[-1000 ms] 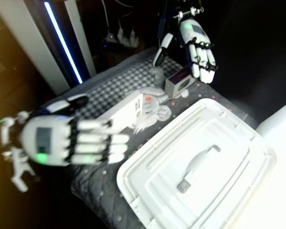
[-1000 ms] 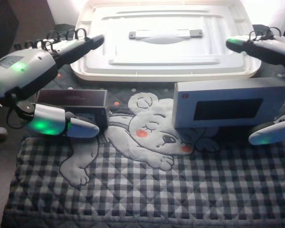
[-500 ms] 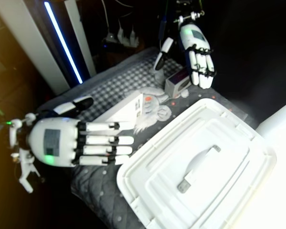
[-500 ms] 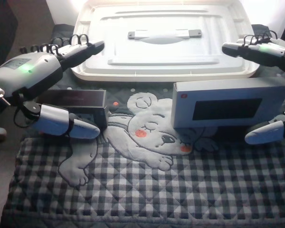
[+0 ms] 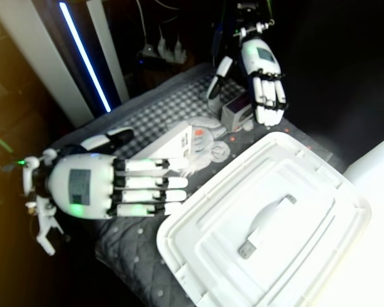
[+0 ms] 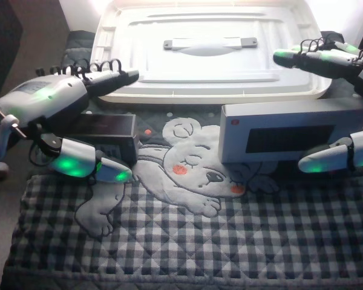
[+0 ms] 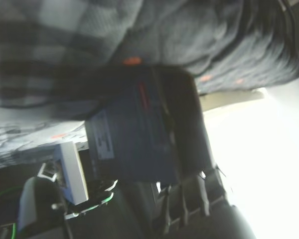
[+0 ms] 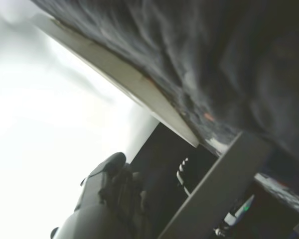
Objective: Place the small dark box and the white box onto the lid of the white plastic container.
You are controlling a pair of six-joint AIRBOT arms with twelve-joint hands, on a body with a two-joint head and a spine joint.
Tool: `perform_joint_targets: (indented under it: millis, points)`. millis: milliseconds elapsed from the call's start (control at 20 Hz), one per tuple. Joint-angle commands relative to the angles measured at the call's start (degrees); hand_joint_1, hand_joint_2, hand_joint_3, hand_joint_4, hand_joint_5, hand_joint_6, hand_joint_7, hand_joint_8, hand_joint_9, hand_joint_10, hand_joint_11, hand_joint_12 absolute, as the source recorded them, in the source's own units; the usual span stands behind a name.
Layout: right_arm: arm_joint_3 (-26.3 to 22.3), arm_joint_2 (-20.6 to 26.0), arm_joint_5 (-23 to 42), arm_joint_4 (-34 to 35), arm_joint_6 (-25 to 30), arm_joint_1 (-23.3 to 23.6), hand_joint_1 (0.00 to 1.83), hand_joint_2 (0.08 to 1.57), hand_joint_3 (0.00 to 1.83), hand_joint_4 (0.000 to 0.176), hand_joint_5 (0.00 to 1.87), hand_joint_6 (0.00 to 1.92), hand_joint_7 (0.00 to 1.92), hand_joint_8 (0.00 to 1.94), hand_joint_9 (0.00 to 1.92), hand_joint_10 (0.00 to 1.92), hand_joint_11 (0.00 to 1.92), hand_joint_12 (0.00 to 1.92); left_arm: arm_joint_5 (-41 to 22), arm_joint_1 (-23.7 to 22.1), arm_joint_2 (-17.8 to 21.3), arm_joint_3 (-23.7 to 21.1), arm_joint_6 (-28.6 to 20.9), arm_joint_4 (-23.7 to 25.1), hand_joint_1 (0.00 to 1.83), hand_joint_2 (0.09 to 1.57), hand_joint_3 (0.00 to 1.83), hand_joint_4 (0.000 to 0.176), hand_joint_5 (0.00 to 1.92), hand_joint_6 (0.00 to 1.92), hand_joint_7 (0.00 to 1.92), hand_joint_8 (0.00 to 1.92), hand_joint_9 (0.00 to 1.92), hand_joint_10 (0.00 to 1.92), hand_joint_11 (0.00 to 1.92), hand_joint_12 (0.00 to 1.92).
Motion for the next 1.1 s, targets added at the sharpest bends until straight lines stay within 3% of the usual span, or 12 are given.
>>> perform_joint_targets:
  millis: [0, 200, 300, 400, 550, 600, 650, 700, 750, 850, 900, 1050]
  points:
    - [0.29, 0.31, 6.75, 1.64, 0.36, 0.62, 0.84, 0.65, 0.00, 0.079, 0.37, 0.00, 0.39, 0.00, 0.32, 0.00, 0.00, 0.72, -5.99, -0.84, -0.14, 0.34, -0.29, -0.12, 0.87, 0.74, 0.00, 0.000, 0.18, 0.00, 0.25, 0.00, 0.28, 0.00, 0.00, 0.68]
    - [0.34, -0.11, 6.67, 1.54, 0.37, 0.63, 0.98, 0.72, 0.00, 0.044, 0.52, 0.00, 0.52, 0.00, 0.47, 0.01, 0.17, 0.70, -4.86, -0.85, -0.72, 0.88, -0.29, -0.12, 0.92, 0.76, 0.00, 0.044, 0.19, 0.00, 0.29, 0.01, 0.22, 0.00, 0.00, 0.52]
    - [0.35, -0.15, 6.67, 1.53, 0.37, 0.63, 1.00, 0.73, 0.00, 0.000, 0.56, 0.00, 0.57, 0.00, 0.55, 0.00, 0.28, 0.64, -4.61, -0.85, -1.00, 1.08, -0.29, -0.13, 0.95, 0.76, 0.00, 0.046, 0.26, 0.00, 0.35, 0.00, 0.25, 0.00, 0.00, 0.61]
    - [0.35, -0.15, 6.67, 1.53, 0.65, 0.63, 1.04, 0.78, 0.00, 0.000, 0.64, 0.00, 0.67, 0.00, 0.67, 0.00, 0.47, 0.55, -4.54, -0.85, -1.05, 1.13, -0.30, -0.29, 1.01, 0.78, 0.00, 0.069, 0.39, 0.01, 0.45, 0.01, 0.33, 0.01, 0.03, 0.62]
    - [0.33, -0.16, 6.71, 1.12, 1.39, 0.63, 1.17, 0.82, 0.00, 0.000, 0.81, 0.01, 0.89, 0.01, 0.94, 0.03, 0.71, 0.63, -4.60, -0.62, -1.15, 1.19, -0.31, -0.65, 1.24, 0.85, 0.00, 0.000, 0.78, 0.01, 0.80, 0.01, 0.64, 0.02, 0.09, 0.83]
    - [0.33, -0.16, 6.71, 1.05, 1.39, 0.63, 1.21, 0.84, 0.00, 0.000, 0.85, 0.01, 0.94, 0.01, 1.01, 0.03, 0.78, 0.66, -4.62, -0.49, -1.20, 1.19, -0.31, -0.69, 1.31, 0.86, 0.00, 0.000, 0.89, 0.01, 0.94, 0.02, 0.79, 0.04, 0.23, 0.95]
    - [0.33, -0.16, 6.72, 1.00, 1.39, 0.63, 1.24, 0.87, 0.00, 0.000, 0.94, 0.01, 1.03, 0.01, 1.12, 0.03, 0.90, 0.65, -4.72, -0.38, -1.30, 1.20, -0.30, -0.69, 1.28, 0.99, 0.01, 0.000, 1.08, 0.57, 1.21, 0.39, 1.03, 0.07, 0.57, 1.00]
    - [0.30, -0.16, 6.74, 1.00, 1.41, 0.63, 1.19, 0.97, 0.00, 0.000, 1.22, 0.33, 1.09, 0.01, 0.97, 0.03, 0.25, 1.21, -4.90, -0.26, -1.35, 1.20, -0.30, -0.75, 1.38, 1.02, 0.00, 0.000, 1.07, 0.73, 1.26, 0.48, 1.10, 0.67, 0.86, 0.97]
    - [0.25, -0.16, 6.76, 0.96, 1.43, 0.63, 1.27, 1.00, 0.01, 0.000, 1.47, 0.09, 1.10, 0.58, 0.92, 0.03, 0.01, 1.24, -5.03, -0.17, -1.35, 1.19, -0.32, -0.82, 1.40, 1.04, 0.00, 0.000, 1.06, 0.80, 1.18, 0.68, 1.05, 0.93, 0.89, 1.11]
    - [0.25, -0.18, 6.76, 0.87, 1.43, 0.63, 1.28, 1.00, 0.00, 0.000, 1.52, 0.04, 1.16, 0.58, 0.92, 0.02, 0.00, 1.07, -5.05, -0.16, -1.36, 1.19, -0.33, -0.83, 1.40, 1.04, 0.00, 0.000, 1.05, 0.81, 1.16, 0.74, 1.03, 0.95, 0.83, 1.12]
    - [0.25, -0.18, 6.77, 0.83, 1.43, 0.63, 1.29, 1.00, 0.00, 0.000, 1.51, 0.05, 1.16, 0.62, 1.04, 0.08, 0.20, 1.34, -5.22, -0.10, -1.36, 1.19, -0.33, -0.91, 1.40, 1.03, 0.00, 0.000, 1.05, 0.80, 1.21, 0.68, 1.11, 0.86, 0.86, 1.13]
    - [0.26, -0.18, 6.77, 0.70, 1.43, 0.63, 1.27, 1.01, 0.00, 0.000, 1.42, 0.13, 1.16, 0.74, 1.17, 0.11, 0.33, 1.36, -5.36, -0.11, -1.36, 1.19, -0.33, -0.93, 1.40, 1.05, 0.00, 0.000, 1.02, 0.81, 1.14, 0.79, 1.04, 0.96, 0.86, 1.15]
